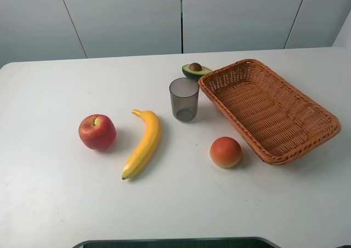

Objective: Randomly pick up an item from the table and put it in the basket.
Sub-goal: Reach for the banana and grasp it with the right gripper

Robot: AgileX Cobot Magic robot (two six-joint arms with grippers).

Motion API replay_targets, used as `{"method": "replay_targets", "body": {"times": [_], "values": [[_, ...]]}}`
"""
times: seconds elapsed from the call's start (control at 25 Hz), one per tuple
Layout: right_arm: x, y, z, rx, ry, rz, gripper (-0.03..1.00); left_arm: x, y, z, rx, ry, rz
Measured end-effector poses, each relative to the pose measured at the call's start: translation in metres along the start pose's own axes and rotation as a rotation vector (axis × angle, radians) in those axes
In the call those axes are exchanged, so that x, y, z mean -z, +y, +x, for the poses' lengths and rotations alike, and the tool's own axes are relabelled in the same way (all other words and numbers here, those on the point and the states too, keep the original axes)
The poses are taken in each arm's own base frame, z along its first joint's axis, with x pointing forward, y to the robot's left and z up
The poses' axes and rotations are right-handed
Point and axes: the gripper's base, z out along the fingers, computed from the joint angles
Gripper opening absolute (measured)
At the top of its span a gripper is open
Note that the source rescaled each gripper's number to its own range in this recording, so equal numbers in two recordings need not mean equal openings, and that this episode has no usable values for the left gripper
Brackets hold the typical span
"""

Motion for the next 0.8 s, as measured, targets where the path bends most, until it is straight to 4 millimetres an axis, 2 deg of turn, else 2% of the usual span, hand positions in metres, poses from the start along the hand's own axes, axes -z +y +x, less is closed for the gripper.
{"method": "replay_targets", "body": {"times": [0.8], "values": [[0.0000, 0.0000, 0.0000, 0.000, 0.000, 0.000, 1.00, 0.0000, 0.0000, 0.0000, 0.000, 0.000, 0.000]]}}
